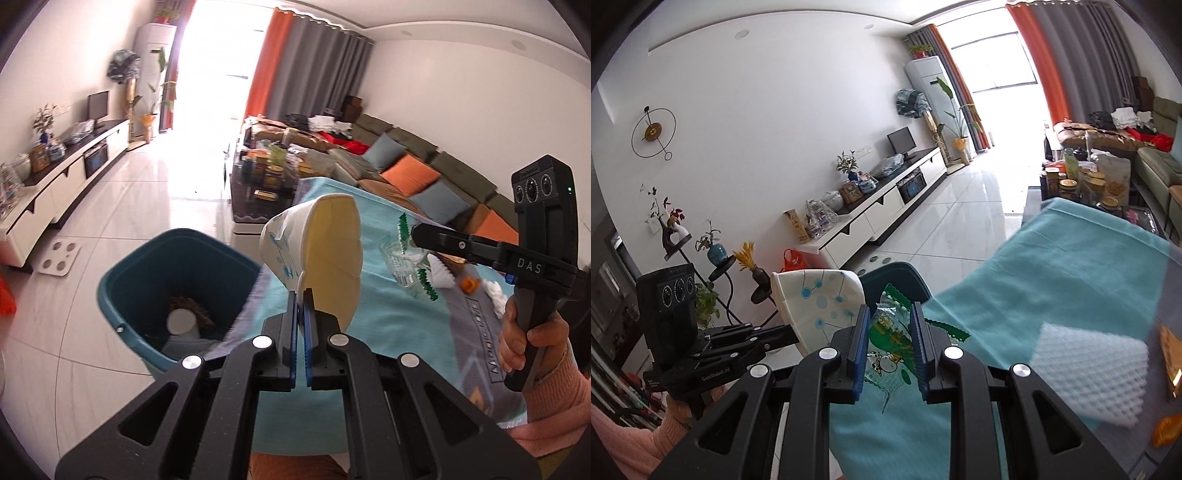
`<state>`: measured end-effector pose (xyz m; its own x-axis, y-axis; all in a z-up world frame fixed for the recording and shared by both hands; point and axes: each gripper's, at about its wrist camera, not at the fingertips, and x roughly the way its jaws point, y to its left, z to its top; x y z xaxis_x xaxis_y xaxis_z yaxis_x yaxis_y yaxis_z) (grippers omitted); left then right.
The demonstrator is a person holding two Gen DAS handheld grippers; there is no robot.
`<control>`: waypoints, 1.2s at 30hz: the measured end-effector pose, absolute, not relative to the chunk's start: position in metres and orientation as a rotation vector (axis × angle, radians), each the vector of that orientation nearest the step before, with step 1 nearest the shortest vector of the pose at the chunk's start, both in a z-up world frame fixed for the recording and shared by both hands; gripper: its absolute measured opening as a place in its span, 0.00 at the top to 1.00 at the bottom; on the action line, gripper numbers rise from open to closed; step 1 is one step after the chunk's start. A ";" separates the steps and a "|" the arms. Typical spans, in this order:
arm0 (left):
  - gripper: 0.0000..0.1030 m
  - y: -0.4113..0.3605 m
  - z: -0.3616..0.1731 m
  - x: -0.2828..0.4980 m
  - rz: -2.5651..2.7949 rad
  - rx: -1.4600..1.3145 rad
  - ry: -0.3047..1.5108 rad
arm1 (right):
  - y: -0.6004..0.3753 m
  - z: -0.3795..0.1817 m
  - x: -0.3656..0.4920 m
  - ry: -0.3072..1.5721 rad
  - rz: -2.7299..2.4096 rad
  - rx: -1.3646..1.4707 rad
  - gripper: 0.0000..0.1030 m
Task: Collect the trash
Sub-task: 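Carry the green wrapper and paper cup with both tools over the teal bin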
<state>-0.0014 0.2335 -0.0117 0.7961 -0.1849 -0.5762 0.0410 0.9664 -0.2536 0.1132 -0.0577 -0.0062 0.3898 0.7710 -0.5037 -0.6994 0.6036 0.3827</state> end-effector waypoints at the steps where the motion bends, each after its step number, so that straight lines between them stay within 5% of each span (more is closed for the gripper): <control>1: 0.97 0.237 -0.012 -0.001 -0.114 -0.237 0.639 | -0.054 -0.005 0.115 0.704 0.943 0.115 0.80; 36: 0.97 0.311 -0.054 0.037 0.093 -0.314 0.734 | 0.067 -0.045 0.175 0.849 1.005 0.086 0.80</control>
<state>0.0365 0.3112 -0.0542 0.7410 -0.0261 -0.6710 -0.1919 0.9493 -0.2489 0.1750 0.0674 -0.0445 0.2526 0.7697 -0.5863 -0.7063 0.5608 0.4320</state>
